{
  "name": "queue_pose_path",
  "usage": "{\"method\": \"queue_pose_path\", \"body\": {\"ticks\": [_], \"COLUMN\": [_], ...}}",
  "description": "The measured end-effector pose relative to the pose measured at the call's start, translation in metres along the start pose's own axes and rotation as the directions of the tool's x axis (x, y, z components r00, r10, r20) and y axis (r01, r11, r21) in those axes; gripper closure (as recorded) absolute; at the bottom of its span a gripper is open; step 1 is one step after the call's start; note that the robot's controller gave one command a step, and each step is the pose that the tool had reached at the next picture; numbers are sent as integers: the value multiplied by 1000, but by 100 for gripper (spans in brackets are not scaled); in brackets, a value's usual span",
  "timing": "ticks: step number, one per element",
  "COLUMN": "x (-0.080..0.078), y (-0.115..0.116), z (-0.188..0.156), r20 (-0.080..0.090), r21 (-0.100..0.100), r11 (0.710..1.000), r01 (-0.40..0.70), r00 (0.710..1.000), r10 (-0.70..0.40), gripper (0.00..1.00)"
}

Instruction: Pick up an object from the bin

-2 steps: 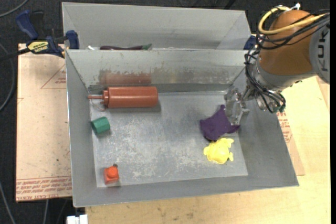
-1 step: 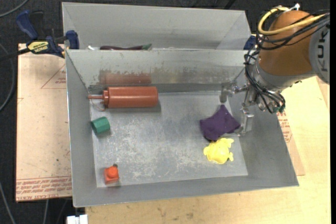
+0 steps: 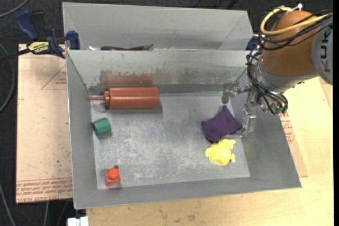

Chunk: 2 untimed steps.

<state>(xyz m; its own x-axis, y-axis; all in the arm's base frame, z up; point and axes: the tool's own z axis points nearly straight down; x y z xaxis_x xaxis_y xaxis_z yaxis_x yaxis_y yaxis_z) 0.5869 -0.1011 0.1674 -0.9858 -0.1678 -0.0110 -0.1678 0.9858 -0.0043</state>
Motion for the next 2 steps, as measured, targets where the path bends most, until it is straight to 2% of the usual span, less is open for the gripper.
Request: {"method": "queue_pose_path", "body": {"ticks": [1, 2], "x": [-4, -21], "y": [3, 24], "z": [13, 65], "r20": [5, 7], "r21": [3, 3], "r11": [999, 992], "r01": [45, 127], "r00": [999, 992], "r10": [-46, -127], "gripper": [0, 0]}}
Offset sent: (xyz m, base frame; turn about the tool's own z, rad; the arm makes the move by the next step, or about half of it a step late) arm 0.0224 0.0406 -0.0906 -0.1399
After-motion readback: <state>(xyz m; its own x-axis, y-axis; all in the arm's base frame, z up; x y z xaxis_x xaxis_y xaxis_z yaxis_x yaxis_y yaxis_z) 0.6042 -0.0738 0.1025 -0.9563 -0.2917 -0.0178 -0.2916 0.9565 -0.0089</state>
